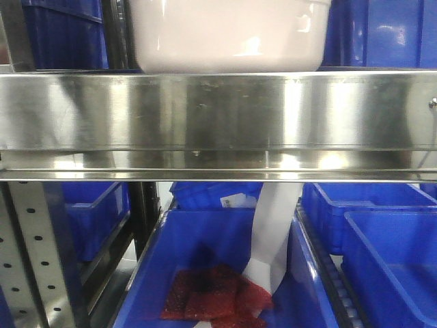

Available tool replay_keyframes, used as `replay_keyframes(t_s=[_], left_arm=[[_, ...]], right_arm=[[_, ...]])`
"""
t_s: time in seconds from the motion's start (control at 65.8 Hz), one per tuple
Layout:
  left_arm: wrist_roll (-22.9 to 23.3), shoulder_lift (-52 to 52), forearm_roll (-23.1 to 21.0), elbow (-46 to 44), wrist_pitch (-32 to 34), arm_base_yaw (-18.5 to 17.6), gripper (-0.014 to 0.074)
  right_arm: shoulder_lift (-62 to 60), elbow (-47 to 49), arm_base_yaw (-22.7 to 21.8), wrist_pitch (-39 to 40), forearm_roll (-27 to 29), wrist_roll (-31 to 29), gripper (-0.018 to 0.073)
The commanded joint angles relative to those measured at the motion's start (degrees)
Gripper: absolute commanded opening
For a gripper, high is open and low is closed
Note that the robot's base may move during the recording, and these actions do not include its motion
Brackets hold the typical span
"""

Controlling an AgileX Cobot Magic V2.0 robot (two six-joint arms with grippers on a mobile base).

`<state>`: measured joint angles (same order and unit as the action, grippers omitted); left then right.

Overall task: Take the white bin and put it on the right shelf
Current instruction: 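Lower the bin onto the upper roller shelf and open both grippers, then withdraw both open grippers down and away from the placed bin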

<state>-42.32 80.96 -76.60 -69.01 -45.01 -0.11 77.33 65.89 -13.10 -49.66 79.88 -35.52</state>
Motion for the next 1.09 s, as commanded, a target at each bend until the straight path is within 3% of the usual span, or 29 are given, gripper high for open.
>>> replay_keyframes(t_s=[0.0,0.122,0.258,0.319,0.532,0.639,0.73,0.821,0.943,1.003,1.079], left_arm=[[-0.1,-2.0,-3.7,-1.9,1.4,-0.2,0.0391],[-0.1,-2.0,-3.7,-1.9,1.8,-0.2,0.0248],[-0.1,-2.0,-3.7,-1.9,1.8,-0.2,-0.0036],[-0.1,-2.0,-3.7,-1.9,1.9,-0.2,-0.0136],[0.0,-2.0,-3.9,-1.9,5.6,-0.2,-0.0118],[6.4,-3.0,-3.6,-2.2,7.9,-0.5,-0.0118],[9.6,-5.9,5.5,-2.9,14.7,-3.0,-0.0118],[20.6,-9.2,24.7,-2.9,24.9,-8.1,-0.0118],[32.1,-10.9,45.0,-1.0,31.4,-10.3,-0.0118],[34.4,-11.7,50.7,1.7,33.8,-10.3,-0.0118],[34.4,-13.9,51.9,6.1,38.3,-10.0,-0.0118]], right_arm=[[-1.8,2.2,-0.4,-0.5,3.0,-0.7,0.0543],[-1.8,2.2,-0.4,-0.5,1.4,-0.7,0.0349],[-1.8,2.2,-0.4,-0.5,0.4,-0.7,0.0049],[-1.8,2.2,-0.4,-0.4,0.4,-0.7,0.0057],[-1.8,2.2,-0.4,1.0,0.9,-0.7,0.0056],[-2.6,5.1,0.7,-2.1,-1.8,-0.7,0.0058],[-5.1,8.2,4.1,4.3,-9.7,1.5,0.0058],[-8.3,8.8,6.7,17.4,-15.2,5.0,0.0058],[-10.3,7.9,7.8,29.3,-18.5,4.9,0.0058],[-11.3,6.1,8.0,33.2,-21.1,4.2,0.0058],[-13.4,2.1,8.0,33.8,-24.5,1.8,0.0058]])
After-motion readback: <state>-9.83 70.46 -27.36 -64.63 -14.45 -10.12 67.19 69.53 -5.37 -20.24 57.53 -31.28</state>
